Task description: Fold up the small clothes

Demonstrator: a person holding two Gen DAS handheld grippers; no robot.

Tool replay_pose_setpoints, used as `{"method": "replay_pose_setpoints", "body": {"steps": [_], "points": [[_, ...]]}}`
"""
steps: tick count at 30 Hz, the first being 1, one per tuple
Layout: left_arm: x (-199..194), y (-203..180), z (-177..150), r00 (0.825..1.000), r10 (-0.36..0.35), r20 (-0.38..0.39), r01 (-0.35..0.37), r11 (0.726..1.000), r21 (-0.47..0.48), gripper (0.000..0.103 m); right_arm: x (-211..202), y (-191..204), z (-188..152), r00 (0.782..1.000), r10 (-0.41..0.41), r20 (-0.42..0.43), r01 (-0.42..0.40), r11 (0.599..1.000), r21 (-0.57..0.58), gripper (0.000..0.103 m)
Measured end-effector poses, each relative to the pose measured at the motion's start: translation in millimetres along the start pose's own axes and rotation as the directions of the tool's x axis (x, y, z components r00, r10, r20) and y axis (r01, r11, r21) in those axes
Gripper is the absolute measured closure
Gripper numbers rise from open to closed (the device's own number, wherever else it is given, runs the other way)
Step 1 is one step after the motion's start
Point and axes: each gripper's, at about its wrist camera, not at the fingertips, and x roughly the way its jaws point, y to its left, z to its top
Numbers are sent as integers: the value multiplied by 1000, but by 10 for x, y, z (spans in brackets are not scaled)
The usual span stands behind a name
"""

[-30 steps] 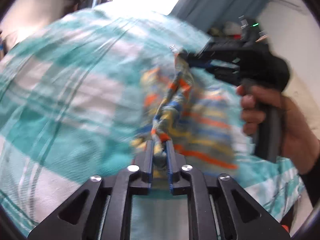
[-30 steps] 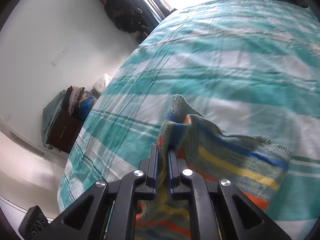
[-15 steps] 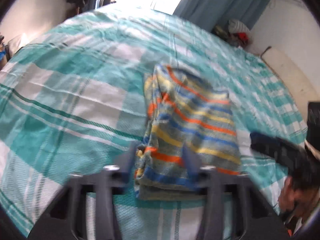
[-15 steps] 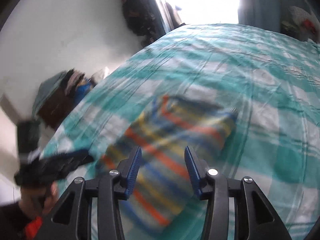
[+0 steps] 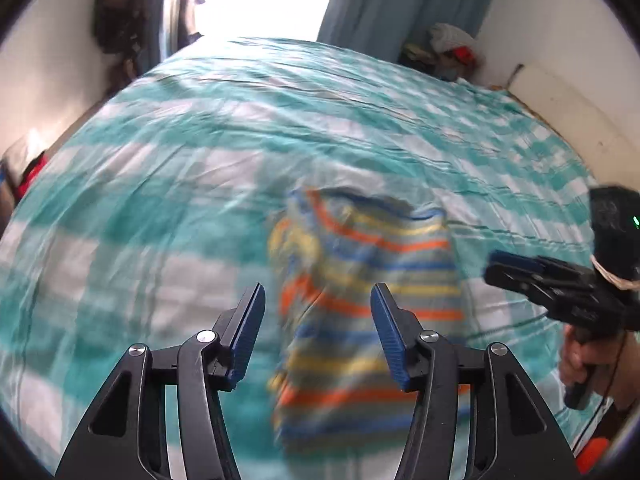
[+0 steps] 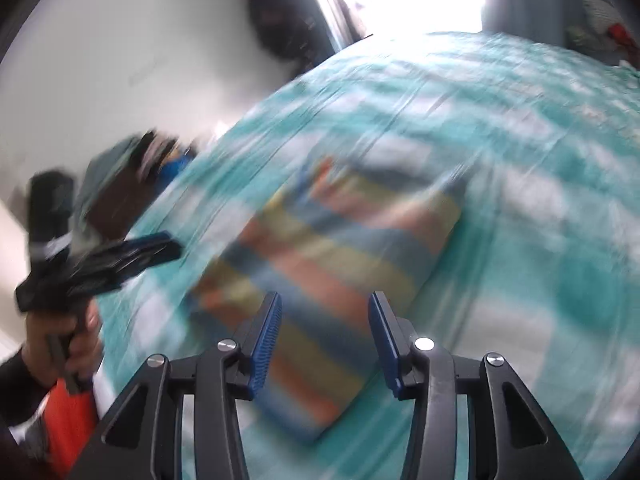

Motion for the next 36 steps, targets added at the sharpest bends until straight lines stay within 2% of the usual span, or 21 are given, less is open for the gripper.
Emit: {"method": "replay_pose_setpoints", "body": {"steps": [2,4,5,6,7,10,11,12,14,18,20,22,23,25,26,27,29,31,34,35,36], "points": [[312,-142,140,999,-25,-30,26,998,54,50,244,-206,203,999,36,-39,-33,998,59,58],[750,-196,188,993,-20,-120,32,995,96,76,510,-362,278,995,64,-76,-55,991,124,59],[913,-175,176,989,29,-147,-13,994,105,97,699,-448,294,993,52,-109,-34,987,156,60],[1058,-61,142,984,82,-158,-69,994,85,99,827,-497,287,991,11,-132,11,986,166,61],[1101,71,114,984,72,-160,-67,997,37,99,973,-542,256,988,-44,-149,69,984,164,60],[925,311,97,989,39,-142,-48,997,-64,99,1015,-473,204,989,-93,-113,110,982,153,56],[827,331,79,991,28,-130,-38,997,-73,95,929,-414,193,990,-99,-98,112,983,147,56],[650,351,41,994,27,-103,-35,997,-74,77,816,-353,178,994,-88,-73,97,985,141,56],[366,377,-96,997,35,-71,-40,997,-70,58,562,-184,125,996,-84,-29,87,992,96,56],[198,372,-555,988,55,-141,-63,996,-58,54,135,273,-286,1000,-3,-25,4,1000,14,55],[289,350,-778,974,85,-210,-91,996,-21,54,196,414,-641,994,7,-105,-7,1000,2,48],[150,355,-903,977,74,-202,-77,997,-6,54,314,509,-996,975,-50,-217,43,998,-37,46],[83,361,-888,980,60,-191,-64,998,-16,51,268,559,-1111,974,-64,-218,52,997,-61,45],[-125,451,-760,993,-27,-114,17,996,-86,34,93,578,-1121,983,-13,-181,4,999,-52,42],[-192,495,-677,996,-57,-64,50,992,-113,16,2,533,-1065,988,24,-156,-28,999,-22,39],[-226,555,-547,998,-69,-7,67,987,-146,5,-84,453,-973,993,45,-113,-44,999,14,33],[-97,598,-383,996,-94,-3,92,982,-166,5,-152,238,-743,998,53,-34,-49,995,86,28],[232,582,-309,990,-102,-97,88,986,-144,8,-98,-44,-533,997,72,9,-72,981,182,27],[584,471,-450,965,-135,-226,113,988,-106,25,287,-567,-284,988,154,23,-151,909,388,27],[672,423,-508,960,-138,-245,119,989,-91,25,481,-693,-248,979,204,23,-193,875,443,27],[713,381,-527,966,-123,-229,110,992,-68,21,676,-748,-234,963,268,21,-244,842,481,27]]}}
